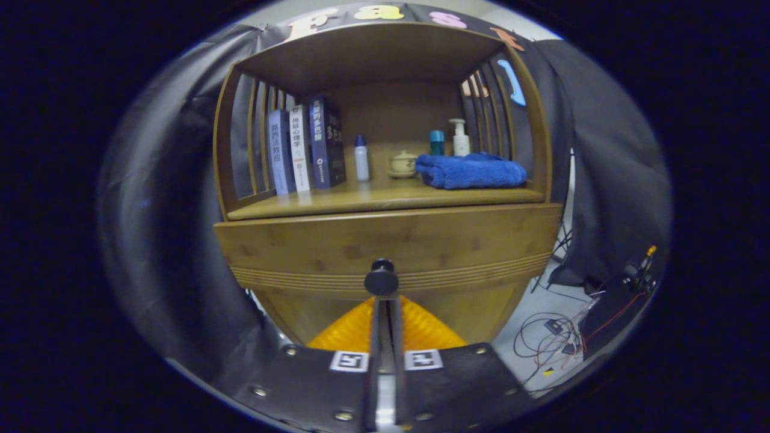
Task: Pull open the drawer, take out the items inside it, and place them on the countertop above the cabinet.
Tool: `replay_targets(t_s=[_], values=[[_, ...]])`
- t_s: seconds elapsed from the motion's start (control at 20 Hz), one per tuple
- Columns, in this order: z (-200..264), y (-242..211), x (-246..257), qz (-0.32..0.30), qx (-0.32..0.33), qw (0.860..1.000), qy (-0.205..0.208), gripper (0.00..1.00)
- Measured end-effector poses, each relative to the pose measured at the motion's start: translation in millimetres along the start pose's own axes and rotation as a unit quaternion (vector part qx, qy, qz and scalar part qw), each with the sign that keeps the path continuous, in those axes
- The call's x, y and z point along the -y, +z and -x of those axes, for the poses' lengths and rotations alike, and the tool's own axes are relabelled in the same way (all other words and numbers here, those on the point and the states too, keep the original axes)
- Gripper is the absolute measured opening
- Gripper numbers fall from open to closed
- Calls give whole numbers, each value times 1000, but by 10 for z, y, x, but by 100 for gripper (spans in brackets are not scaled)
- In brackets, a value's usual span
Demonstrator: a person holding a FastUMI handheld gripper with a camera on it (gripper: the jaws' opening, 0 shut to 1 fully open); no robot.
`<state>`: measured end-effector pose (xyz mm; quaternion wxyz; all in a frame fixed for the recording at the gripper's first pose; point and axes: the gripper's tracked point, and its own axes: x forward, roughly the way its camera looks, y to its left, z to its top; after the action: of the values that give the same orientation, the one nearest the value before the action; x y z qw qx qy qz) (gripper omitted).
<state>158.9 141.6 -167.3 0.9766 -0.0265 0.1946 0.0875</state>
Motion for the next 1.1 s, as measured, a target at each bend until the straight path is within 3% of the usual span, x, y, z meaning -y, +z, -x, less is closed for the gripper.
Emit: replay_targets(t_s=[0.2,0.25,0.5,0.6,0.7,0.85,1.1], values=[[-332,32,-110,19,-8,1000,4,63],[-403,60,-133,17,-6,1000,9,64],[-749,121,-117,24,-6,1000,2,64],[-924,51,-132,38,-11,999,7,50],[-822,115,-86,47,-15,999,-7,38],[-701,61,-114,63,-32,997,-9,30],[-222,-108,-71,57,-49,997,-32,30]])
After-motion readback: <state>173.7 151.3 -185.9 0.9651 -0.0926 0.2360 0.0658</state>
